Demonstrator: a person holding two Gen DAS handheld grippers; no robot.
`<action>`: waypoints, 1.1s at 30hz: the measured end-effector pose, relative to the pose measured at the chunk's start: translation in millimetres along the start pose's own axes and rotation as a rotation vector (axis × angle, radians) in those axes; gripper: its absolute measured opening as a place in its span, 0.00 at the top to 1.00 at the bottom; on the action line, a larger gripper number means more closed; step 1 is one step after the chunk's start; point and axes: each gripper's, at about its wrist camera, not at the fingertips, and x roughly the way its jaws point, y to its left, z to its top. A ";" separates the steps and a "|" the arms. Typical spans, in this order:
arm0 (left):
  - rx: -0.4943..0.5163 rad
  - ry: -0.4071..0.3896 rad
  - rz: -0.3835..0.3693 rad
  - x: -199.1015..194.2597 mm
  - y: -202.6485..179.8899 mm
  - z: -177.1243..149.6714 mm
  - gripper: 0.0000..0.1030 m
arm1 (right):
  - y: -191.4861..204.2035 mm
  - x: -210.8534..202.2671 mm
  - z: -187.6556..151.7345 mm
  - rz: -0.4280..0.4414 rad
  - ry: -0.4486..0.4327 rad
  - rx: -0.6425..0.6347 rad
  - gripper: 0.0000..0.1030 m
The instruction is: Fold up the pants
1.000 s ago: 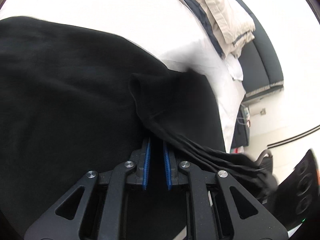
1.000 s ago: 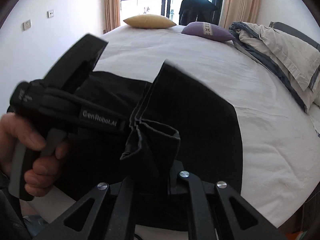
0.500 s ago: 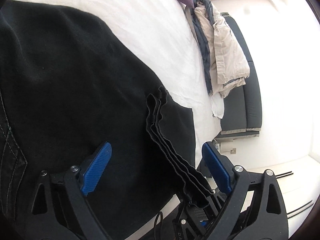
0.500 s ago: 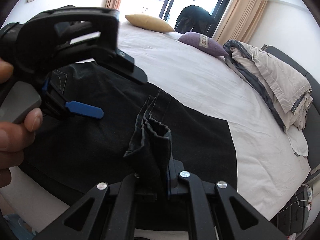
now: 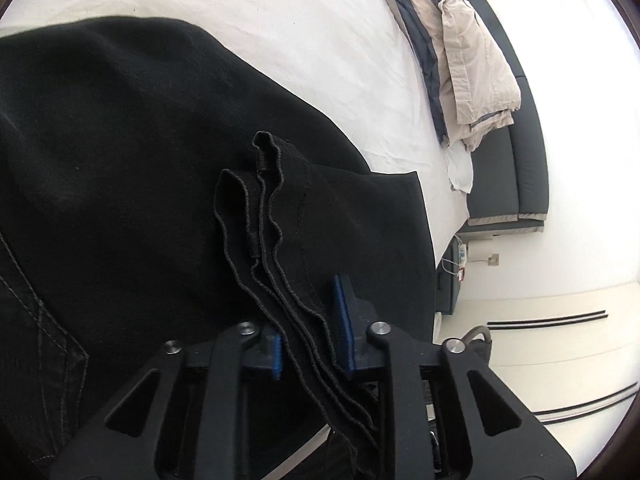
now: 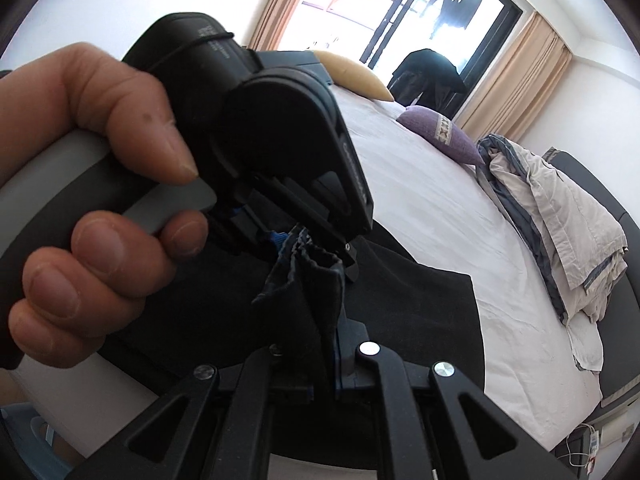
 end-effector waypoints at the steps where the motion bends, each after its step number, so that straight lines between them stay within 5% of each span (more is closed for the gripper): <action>1: 0.015 0.001 0.010 -3.6 0.5 0.7 0.90 | 3.4 0.0 1.6 0.008 -0.001 -0.008 0.93; 10: 0.104 -0.029 0.148 -43.8 15.7 14.9 0.92 | 38.3 9.9 14.5 0.080 0.006 -0.092 0.93; 25: 0.098 -0.062 0.218 -47.3 30.0 8.9 0.91 | 40.6 40.2 15.2 0.148 0.071 -0.136 0.91; 29: 0.100 -0.055 0.230 -48.1 26.0 7.7 0.90 | 31.9 41.9 10.0 0.187 0.085 -0.098 0.83; 31: 0.116 -0.062 0.253 -55.7 20.8 6.9 0.88 | 22.8 40.9 9.8 0.215 0.087 -0.060 0.71; 33: 0.124 -0.080 0.297 -59.1 14.5 10.0 0.88 | 12.0 39.1 8.6 0.248 0.086 -0.022 0.48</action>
